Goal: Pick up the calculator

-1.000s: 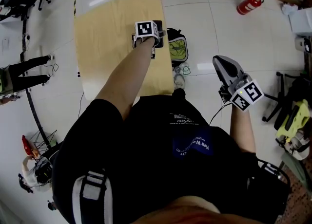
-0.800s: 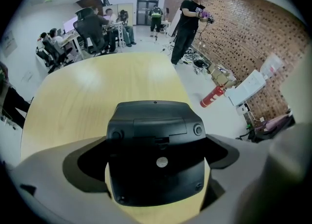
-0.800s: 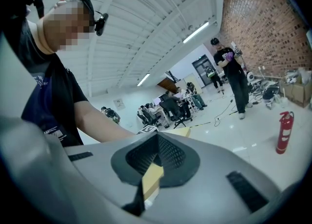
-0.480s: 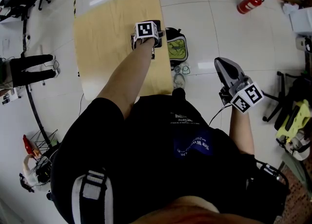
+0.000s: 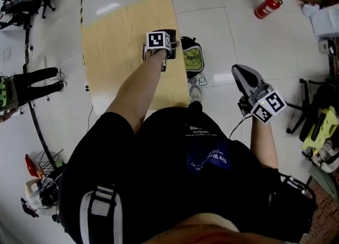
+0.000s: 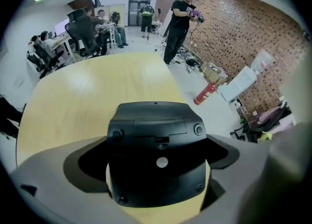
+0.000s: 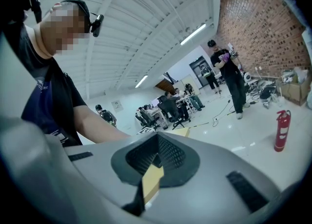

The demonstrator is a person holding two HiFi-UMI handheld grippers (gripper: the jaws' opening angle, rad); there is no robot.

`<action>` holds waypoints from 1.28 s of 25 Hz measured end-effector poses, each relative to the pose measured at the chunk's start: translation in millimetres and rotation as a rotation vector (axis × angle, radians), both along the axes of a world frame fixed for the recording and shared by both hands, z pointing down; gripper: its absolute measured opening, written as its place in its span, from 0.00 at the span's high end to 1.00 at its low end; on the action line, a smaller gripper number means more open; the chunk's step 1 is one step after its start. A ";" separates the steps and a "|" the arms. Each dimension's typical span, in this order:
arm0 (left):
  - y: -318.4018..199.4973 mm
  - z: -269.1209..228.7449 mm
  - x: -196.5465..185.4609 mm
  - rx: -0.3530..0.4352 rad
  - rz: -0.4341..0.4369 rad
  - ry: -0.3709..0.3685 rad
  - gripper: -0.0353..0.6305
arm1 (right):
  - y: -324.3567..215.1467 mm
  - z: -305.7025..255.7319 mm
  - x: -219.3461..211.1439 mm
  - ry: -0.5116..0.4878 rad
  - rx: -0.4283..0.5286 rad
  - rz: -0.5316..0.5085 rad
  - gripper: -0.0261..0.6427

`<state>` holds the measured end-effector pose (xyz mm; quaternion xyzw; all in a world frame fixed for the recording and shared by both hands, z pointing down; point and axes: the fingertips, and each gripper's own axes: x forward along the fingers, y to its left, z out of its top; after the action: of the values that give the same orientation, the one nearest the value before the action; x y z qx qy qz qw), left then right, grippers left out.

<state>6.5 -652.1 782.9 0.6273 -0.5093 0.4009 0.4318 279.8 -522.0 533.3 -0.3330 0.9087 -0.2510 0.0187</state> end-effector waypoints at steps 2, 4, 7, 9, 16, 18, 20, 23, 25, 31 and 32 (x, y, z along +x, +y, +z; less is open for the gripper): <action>2.7 -3.2 0.2 0.006 0.008 0.047 0.06 | 3.3 -1.7 -10.0 0.010 0.004 -0.004 0.98; 6.8 -6.7 -0.1 0.009 0.007 0.106 0.06 | 6.4 -2.7 -22.6 0.019 0.003 -0.014 0.98; 15.9 -14.8 -4.3 0.015 -0.004 0.203 0.06 | 10.5 -7.0 -46.3 0.024 -0.001 -0.033 0.98; 21.5 -23.3 -11.4 0.034 -0.002 0.262 0.06 | 11.5 -14.2 -66.0 0.028 0.005 -0.048 0.98; 31.8 -97.8 -42.9 0.246 0.078 0.516 0.06 | 11.2 -40.3 -142.0 0.069 0.055 -0.140 0.98; 41.6 -125.5 -58.9 0.308 0.104 0.578 0.06 | 13.0 -47.9 -166.5 0.077 0.068 -0.166 0.98; 52.8 -154.3 -78.3 0.363 0.124 0.629 0.06 | 14.4 -57.0 -192.4 0.088 0.085 -0.196 0.98; 71.4 -197.6 -108.9 0.450 0.164 0.678 0.06 | 16.8 -70.6 -229.7 0.104 0.110 -0.240 0.98; 88.6 -224.8 -131.3 0.510 0.203 0.688 0.06 | 20.1 -78.5 -253.6 0.109 0.122 -0.266 0.98; 140.8 -310.3 -197.5 0.699 0.246 0.820 0.06 | 24.0 -105.1 -310.4 0.100 0.154 -0.333 0.98; 150.0 -322.9 -208.2 0.729 0.247 0.841 0.06 | 25.6 -109.2 -317.6 0.101 0.160 -0.345 0.98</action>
<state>-201.7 -502.1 460.0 0.8963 -0.3217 -0.0375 0.3030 -37.8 -496.3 424.1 -0.1821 0.9691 -0.1602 -0.0439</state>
